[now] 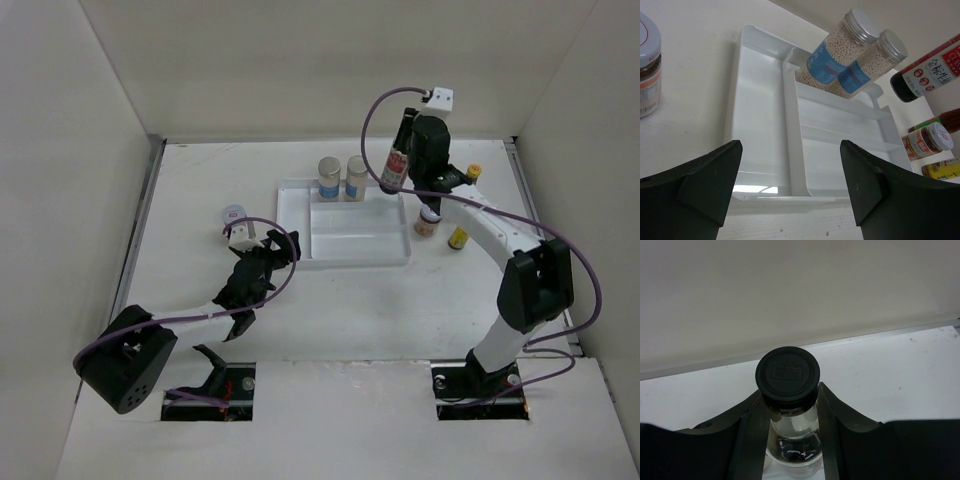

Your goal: Organize the condiment bottles

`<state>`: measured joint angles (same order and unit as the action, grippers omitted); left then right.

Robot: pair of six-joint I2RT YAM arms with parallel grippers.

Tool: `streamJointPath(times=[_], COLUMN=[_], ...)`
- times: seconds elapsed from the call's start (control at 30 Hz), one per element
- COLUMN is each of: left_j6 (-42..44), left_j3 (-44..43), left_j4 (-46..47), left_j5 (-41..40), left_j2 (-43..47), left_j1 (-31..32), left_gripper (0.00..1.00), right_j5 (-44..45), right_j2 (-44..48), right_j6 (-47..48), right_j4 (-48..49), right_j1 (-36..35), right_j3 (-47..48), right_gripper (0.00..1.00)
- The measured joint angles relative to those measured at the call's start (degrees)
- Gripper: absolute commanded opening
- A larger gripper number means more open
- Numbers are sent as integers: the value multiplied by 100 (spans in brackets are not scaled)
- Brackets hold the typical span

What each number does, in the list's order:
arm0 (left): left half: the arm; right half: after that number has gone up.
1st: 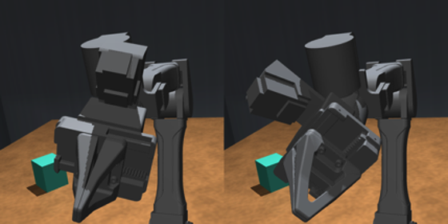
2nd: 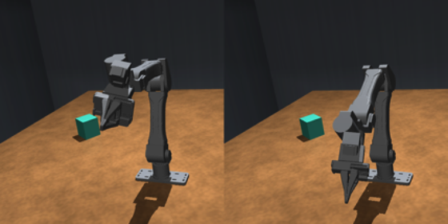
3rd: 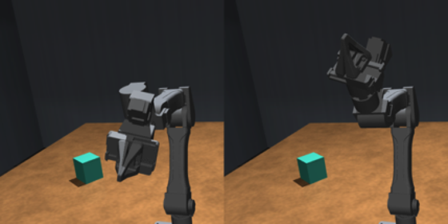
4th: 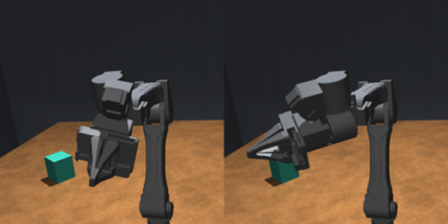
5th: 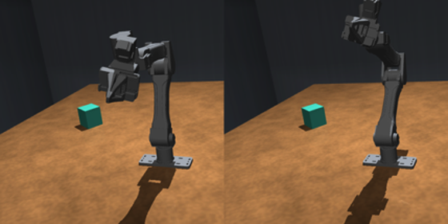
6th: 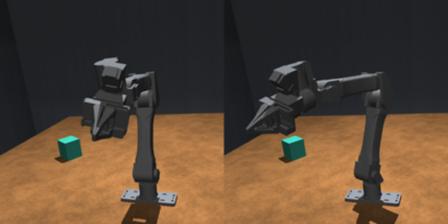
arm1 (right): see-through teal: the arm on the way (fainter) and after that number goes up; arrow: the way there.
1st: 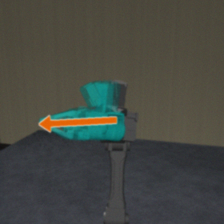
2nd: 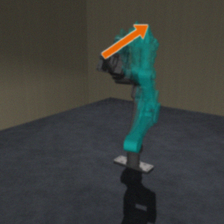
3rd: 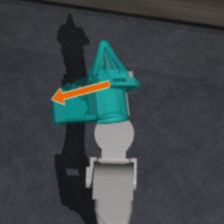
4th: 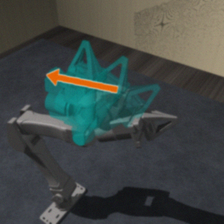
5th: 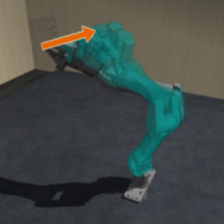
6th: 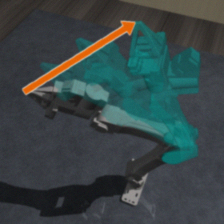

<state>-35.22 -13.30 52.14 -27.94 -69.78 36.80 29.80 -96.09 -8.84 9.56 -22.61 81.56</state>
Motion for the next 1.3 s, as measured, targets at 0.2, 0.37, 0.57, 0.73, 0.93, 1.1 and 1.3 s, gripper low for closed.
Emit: streamJointPath(times=[0.2, 0.37, 0.57, 0.73, 0.93, 1.1, 1.3], left_j6=[-2, -13, -15, -15, -15, -15, -15], left_j3=[0, 0, 2, 0, 0, 0, -20], left_j4=[0, 0, 0, 0, 0, 0, -13], left_j5=[4, 11, 13, 13, 13, 13, 9], left_j2=[0, 0, -2, -4, -4, -7, -26], left_j1=[0, 2, 2, 2, 0, -2, -4], left_gripper=[79, 79, 79, 79, 79, 79, 79], right_j5=[-98, -101, -98, -101, -81, 57, 74], right_j2=[-234, -330, -444, -522, -745, -748, -474], right_j6=[-195, -258, -273, -273, -282, -258, -348], right_j4=[-9, 109, 417, 426, 691, 1099, 1198], right_j1=[-74, -101, -109, -109, -155, -262, -339], right_j3=[-55, -293, -341, -341, -520, -715, -1078], right_gripper=[26, 25, 26, 27, 32, 61, 88])
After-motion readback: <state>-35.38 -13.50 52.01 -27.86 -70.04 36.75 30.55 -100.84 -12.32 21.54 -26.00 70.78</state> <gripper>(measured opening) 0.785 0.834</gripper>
